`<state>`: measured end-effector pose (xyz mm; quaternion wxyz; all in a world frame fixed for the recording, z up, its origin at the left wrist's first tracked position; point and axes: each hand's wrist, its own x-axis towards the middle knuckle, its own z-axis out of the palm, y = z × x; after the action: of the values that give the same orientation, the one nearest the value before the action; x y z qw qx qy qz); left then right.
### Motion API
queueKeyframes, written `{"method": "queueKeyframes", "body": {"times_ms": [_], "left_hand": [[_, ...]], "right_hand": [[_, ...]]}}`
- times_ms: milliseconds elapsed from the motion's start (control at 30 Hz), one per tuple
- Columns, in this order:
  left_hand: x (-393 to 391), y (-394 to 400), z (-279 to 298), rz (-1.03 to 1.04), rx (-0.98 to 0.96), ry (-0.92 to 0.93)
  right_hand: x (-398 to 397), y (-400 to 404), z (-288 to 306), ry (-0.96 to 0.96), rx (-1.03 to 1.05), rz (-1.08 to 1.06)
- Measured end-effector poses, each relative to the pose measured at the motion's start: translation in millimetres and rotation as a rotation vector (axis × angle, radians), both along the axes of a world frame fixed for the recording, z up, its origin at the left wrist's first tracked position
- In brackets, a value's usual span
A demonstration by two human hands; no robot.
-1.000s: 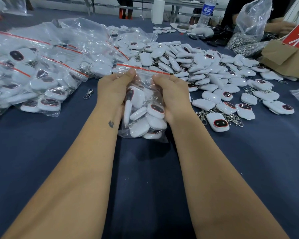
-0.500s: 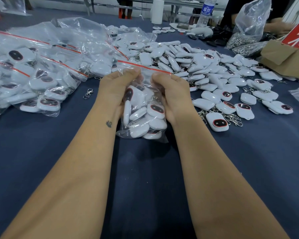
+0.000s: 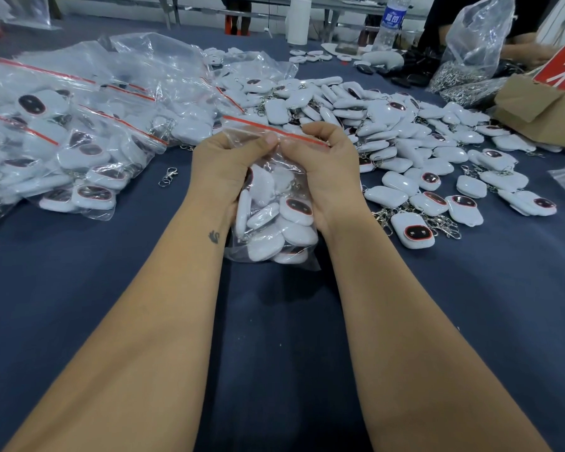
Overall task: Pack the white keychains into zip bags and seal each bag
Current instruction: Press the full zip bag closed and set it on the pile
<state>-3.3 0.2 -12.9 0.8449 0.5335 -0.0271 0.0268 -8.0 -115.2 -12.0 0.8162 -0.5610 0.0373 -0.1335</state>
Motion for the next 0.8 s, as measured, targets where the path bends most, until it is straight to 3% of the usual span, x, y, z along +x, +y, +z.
{"method": "queueKeyframes", "body": {"times_ms": [133,500,800], "left_hand": [[-1.0,-0.5,1.2,-0.028,0.057,-0.002],[4.2,1.0,0.7,0.071,0.054,0.068],[4.7,1.8,2.1,0.062,0.009,0.097]], "right_hand": [[-0.5,0.3,-1.7,0.042,-0.092,-0.064],[-0.9,0.0,-3.1,0.079,-0.071,-0.115],[0.6,-2.0,-2.0,0.099,-0.061,-0.007]]}}
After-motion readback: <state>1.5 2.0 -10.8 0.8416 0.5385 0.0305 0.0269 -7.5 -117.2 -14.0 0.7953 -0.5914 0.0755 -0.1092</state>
